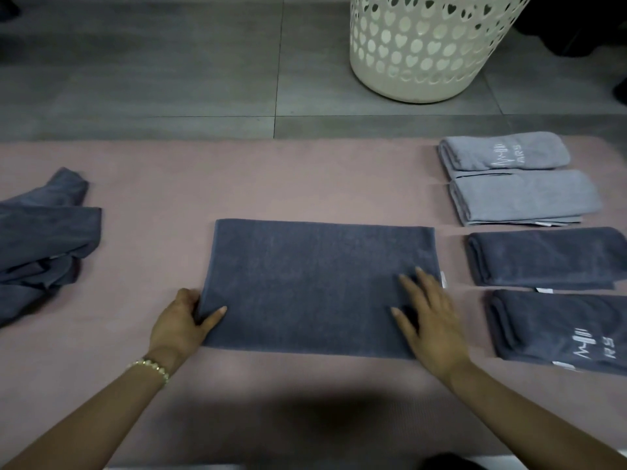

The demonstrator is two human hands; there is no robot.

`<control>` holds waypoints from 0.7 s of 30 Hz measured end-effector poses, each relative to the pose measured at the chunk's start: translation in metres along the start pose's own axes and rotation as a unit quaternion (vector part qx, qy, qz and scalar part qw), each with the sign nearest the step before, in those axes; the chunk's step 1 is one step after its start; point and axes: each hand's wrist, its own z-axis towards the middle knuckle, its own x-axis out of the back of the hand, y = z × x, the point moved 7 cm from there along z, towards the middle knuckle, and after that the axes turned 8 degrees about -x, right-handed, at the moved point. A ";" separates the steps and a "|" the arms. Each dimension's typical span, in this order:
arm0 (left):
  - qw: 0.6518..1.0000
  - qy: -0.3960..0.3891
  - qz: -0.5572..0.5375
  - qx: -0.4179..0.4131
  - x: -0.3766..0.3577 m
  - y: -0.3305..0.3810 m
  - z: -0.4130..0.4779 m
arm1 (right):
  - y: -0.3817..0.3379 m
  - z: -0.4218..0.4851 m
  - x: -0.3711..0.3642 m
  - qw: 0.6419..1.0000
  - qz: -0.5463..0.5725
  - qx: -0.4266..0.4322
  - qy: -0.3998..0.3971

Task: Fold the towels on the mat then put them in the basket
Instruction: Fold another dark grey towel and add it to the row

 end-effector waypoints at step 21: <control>0.854 -0.279 -0.420 -0.130 -0.021 0.245 -0.039 | 0.001 0.026 -0.038 0.671 0.586 -0.383 -0.244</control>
